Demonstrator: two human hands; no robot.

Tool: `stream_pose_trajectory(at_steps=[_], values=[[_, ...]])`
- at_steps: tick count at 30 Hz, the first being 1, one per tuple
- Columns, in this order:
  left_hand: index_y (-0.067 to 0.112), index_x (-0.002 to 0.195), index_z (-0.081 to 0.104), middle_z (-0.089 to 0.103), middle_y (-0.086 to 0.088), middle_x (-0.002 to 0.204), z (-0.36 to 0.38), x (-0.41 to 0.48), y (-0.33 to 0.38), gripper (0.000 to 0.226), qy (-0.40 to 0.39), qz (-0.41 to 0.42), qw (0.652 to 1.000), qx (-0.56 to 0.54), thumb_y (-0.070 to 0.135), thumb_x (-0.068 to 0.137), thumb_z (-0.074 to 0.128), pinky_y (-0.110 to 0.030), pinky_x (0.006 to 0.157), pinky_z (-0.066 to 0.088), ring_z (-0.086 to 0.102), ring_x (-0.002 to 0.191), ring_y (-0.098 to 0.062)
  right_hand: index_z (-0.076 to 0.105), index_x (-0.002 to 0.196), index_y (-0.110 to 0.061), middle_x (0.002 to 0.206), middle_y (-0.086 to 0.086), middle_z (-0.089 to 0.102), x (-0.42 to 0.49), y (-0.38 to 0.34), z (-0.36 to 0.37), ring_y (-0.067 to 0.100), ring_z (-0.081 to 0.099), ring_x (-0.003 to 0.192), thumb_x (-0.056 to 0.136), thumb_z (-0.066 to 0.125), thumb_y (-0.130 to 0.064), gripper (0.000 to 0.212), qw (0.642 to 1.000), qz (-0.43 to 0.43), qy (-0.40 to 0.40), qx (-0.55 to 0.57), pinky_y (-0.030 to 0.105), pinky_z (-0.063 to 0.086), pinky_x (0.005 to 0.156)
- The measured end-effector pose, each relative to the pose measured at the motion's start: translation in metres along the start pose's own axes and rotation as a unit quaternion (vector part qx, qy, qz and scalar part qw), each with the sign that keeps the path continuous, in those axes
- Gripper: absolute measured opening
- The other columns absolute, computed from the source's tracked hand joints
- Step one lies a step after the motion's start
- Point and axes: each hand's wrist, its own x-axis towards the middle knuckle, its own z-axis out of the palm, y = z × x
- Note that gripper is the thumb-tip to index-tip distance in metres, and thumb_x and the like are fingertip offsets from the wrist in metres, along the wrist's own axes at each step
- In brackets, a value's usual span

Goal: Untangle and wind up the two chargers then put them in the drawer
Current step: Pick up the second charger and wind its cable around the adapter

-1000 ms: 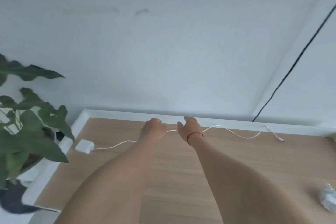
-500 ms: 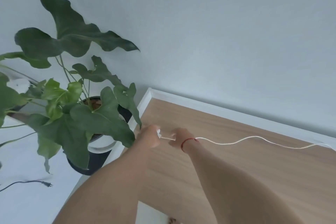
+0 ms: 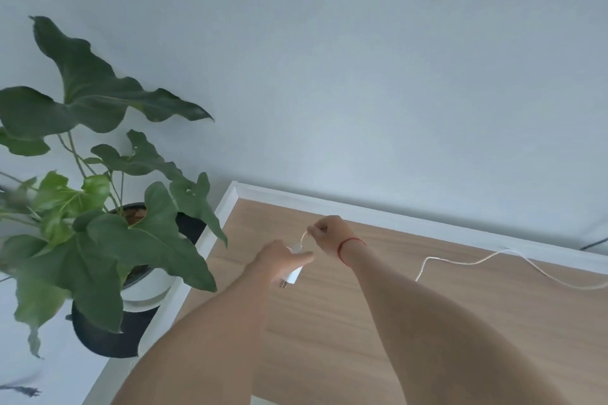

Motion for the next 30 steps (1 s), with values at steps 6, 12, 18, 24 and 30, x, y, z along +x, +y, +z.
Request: stream_pose_trajectory(at_steps=[6,12,18,24,30], values=[[0.014,0.082,0.061,0.052,0.0,0.055,0.01,-0.049,0.085,0.045,-0.031,0.122,0.992,-0.001,0.058,0.076,0.061,-0.02,0.05,0.036,0.045,0.039,-0.014,0.052,0.064,-0.011,0.062,-0.003,0.043,-0.049,0.024,-0.099,0.016,0.037,0.053,0.093,0.049,-0.025,0.032,0.995,-0.001,0.087,0.039,0.026,0.032,0.055],[0.004,0.096,0.066,0.07,-0.009,0.074,0.037,-0.097,0.175,0.048,-0.038,0.215,0.956,-0.194,0.049,0.089,0.051,-0.028,0.063,0.053,0.065,0.059,-0.023,0.043,0.055,-0.012,0.056,-0.002,0.031,-0.113,0.052,-0.184,0.02,0.028,0.053,0.091,0.051,-0.037,0.044,0.979,0.007,0.176,0.105,0.027,0.027,0.053],[0.007,0.072,0.056,0.053,-0.008,0.071,0.061,-0.15,0.243,0.05,-0.023,0.229,0.917,-0.325,0.046,0.098,0.039,-0.026,0.059,0.044,0.046,0.059,-0.021,0.044,0.057,-0.015,0.058,0.002,0.036,-0.164,0.076,-0.244,0.019,0.029,0.045,0.085,0.051,-0.058,0.052,0.968,0.036,0.177,0.171,0.027,0.028,0.052],[0.003,0.116,0.055,0.063,-0.011,0.09,0.066,-0.192,0.275,0.04,-0.076,0.288,0.888,-0.349,0.035,0.092,0.059,-0.03,0.063,0.056,0.062,0.07,-0.021,0.049,0.059,-0.011,0.059,0.003,0.036,-0.195,0.087,-0.279,0.018,0.029,0.046,0.087,0.048,-0.065,0.061,0.951,0.022,0.211,0.226,0.026,0.028,0.052],[0.021,0.117,0.027,0.063,-0.017,0.102,0.055,-0.238,0.306,0.037,-0.039,0.382,0.871,-0.307,0.028,0.095,0.055,-0.031,0.061,0.057,0.067,0.069,-0.023,0.053,0.056,-0.013,0.054,0.0,0.042,-0.214,0.079,-0.311,0.017,0.03,0.042,0.082,0.052,-0.067,0.06,0.913,0.01,0.264,0.312,0.026,0.028,0.05]])
